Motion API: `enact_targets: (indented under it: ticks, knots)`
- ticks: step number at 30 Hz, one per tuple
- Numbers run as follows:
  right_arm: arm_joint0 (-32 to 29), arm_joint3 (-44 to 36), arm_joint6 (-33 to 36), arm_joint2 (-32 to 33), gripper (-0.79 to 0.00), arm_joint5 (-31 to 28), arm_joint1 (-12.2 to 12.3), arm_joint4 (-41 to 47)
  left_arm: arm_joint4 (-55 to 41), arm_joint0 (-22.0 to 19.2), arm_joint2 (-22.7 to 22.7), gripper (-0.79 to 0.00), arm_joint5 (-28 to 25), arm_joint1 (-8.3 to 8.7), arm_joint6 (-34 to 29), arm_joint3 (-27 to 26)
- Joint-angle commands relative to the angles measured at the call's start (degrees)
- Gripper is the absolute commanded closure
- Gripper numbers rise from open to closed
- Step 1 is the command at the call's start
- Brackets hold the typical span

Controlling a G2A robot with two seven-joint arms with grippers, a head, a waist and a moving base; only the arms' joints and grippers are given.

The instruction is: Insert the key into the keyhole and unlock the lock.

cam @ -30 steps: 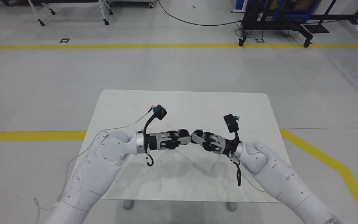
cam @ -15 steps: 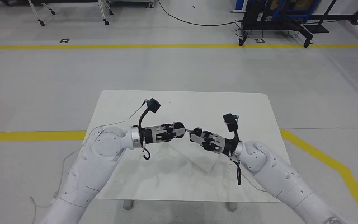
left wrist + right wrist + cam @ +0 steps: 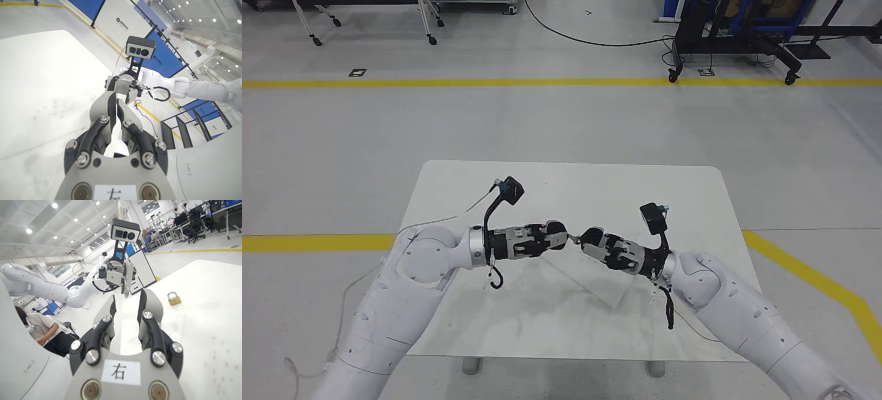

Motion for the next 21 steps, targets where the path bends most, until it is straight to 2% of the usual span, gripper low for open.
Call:
enact_targets:
  ticks: [1,7,12,13,14,21]
  knots:
    - [0.03,0.18,0.05,0.00,-0.280,0.00,0.01,0.20,0.28,0.14,0.15,0.000,-0.11,0.04,0.32,-0.16]
    - [0.16,0.34,0.69,-0.27,-0.225,0.00,-0.02,0.90,1.48,0.09,1.37,0.000,0.31,-0.08,2.01,-0.19]
    - [0.16,0.31,1.24,-0.40,-0.145,0.00,-0.02,1.87,2.54,-0.08,2.60,0.000,0.45,-0.23,3.23,-0.27]
    - [0.14,0.18,1.41,-0.44,-0.052,0.00,-0.01,2.14,2.71,-0.11,2.78,0.000,0.48,-0.25,3.37,-0.28]
    - [0.13,0.12,1.57,-0.44,0.000,0.00,0.01,2.32,2.95,-0.16,2.94,0.000,0.49,-0.26,3.50,-0.28]
    - [-0.13,-0.35,1.55,0.26,0.000,0.00,0.21,2.45,3.23,-0.27,2.76,0.000,0.53,-0.15,4.74,0.47]
